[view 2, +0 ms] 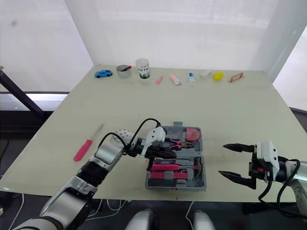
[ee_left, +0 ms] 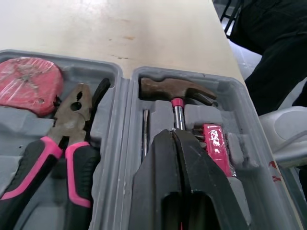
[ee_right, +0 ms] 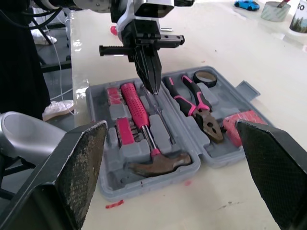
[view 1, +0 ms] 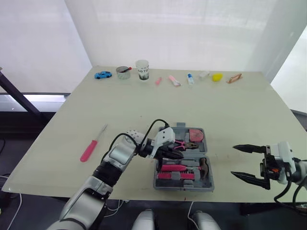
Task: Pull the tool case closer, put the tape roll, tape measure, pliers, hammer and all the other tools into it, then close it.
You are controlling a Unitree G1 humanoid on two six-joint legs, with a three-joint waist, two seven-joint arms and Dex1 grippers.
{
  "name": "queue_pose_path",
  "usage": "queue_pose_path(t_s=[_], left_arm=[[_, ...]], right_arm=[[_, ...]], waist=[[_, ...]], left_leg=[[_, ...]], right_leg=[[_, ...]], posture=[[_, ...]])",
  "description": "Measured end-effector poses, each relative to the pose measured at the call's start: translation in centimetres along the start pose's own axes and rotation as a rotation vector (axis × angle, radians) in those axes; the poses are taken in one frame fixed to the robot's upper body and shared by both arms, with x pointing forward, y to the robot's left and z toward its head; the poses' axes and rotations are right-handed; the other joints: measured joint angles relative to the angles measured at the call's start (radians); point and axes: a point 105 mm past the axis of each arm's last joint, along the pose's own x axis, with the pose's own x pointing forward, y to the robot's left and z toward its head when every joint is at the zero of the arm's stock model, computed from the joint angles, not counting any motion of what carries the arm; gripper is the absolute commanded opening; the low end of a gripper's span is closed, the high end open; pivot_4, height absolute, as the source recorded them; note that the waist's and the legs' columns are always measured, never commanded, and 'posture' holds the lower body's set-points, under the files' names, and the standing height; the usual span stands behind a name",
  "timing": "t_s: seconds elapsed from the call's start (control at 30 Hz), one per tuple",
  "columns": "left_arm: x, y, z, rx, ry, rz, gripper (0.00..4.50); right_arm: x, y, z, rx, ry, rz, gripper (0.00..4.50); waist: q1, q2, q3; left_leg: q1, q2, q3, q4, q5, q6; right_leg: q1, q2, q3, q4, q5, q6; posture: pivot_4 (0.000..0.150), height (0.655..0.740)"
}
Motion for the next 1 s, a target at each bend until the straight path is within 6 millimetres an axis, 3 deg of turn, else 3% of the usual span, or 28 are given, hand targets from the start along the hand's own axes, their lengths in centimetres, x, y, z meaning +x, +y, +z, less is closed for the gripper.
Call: queue_pose_path(t_s=[0.47,0.73,0.9,0.97,1.0], left_arm=[[1.2,-1.0,-3.6,-0.059,0.039,-0.025,0.02],[1.5,-1.4,-4.3,-0.053,-0.002,0.019,0.02],[1.2,-1.4,-2.9,-0.159,-0.138,0.068,0.02],[-0.1,-0.6,-0.9,-0.155,-0.230,0.113,0.02],[-1.8,0.0,0.8,-0.149,-0.313,0.161,0.02]], right_arm=[[-0.1,0.1,-0.2,0.004,0.006,0.005,4.50],[-0.2,-0.2,-0.6,0.021,0.007,-0.013,4.50],[0.2,-0.7,-0.6,0.089,-0.074,-0.099,4.50],[0.1,-1.1,-0.6,0.120,-0.102,-0.156,4.50],[-0.2,-1.3,-0.6,0.132,-0.104,-0.204,4.50]], waist=[[-0.003,0.000,0.000],[-0.003,0.002,-0.002],[-0.002,0.002,-0.002],[-0.003,0.002,-0.002],[-0.003,0.002,-0.002]], left_leg=[[0.001,0.000,0.000,0.000,0.000,0.000],[0.005,0.000,0.001,0.000,0.000,0.000],[0.003,0.000,0.000,0.000,0.000,0.000],[0.004,0.001,0.000,0.000,0.000,0.000],[0.004,0.001,-0.001,0.000,0.000,0.000]], right_leg=[[0.000,0.000,0.000,0.001,0.000,0.000],[0.003,0.000,0.001,0.001,0.000,0.000],[0.003,0.000,0.000,0.001,0.000,0.000],[0.003,0.000,0.000,0.001,0.000,0.000],[0.003,0.000,0.000,0.001,0.000,0.000]], posture=[[0.150,0.7400],[0.150,0.7400],[0.150,0.7400],[0.150,0.7400],[0.150,0.7400]])
